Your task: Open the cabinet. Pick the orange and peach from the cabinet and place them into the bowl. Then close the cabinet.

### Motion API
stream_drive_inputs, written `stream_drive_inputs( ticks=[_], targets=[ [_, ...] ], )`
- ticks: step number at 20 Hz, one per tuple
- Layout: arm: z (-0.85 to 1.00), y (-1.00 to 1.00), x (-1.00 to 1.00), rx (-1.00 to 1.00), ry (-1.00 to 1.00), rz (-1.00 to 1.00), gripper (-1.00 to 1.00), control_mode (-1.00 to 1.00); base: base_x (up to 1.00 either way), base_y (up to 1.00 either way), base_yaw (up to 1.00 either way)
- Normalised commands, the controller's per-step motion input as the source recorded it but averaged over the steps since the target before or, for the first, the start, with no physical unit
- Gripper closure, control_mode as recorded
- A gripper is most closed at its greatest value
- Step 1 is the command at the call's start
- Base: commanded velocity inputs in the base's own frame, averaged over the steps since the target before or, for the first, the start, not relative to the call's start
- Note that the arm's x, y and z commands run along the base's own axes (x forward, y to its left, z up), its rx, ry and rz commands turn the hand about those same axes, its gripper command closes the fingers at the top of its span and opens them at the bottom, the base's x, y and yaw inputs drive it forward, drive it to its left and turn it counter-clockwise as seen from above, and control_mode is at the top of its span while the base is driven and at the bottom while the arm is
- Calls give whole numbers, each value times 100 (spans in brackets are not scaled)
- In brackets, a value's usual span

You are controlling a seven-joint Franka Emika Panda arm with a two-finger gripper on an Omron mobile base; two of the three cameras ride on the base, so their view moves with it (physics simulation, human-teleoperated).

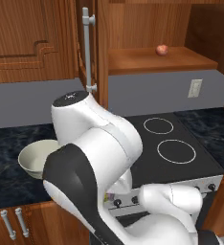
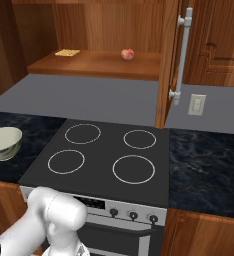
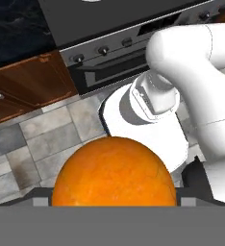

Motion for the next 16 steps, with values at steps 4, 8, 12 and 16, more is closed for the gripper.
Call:
stream_drive_inputs(
  ticks=[4,8,12,16],
  targets=[
    [8,38,100,0,14,0,100,-100,0,0,0],
    [-18,61,68,-1,0,0,100,-100,0,0,0],
    [-14,30,27,-6,-2,0,100,-100,0,0,0],
    [-12,12,46,-11,-1,-4,100,-100,0,0,0]
  ],
)
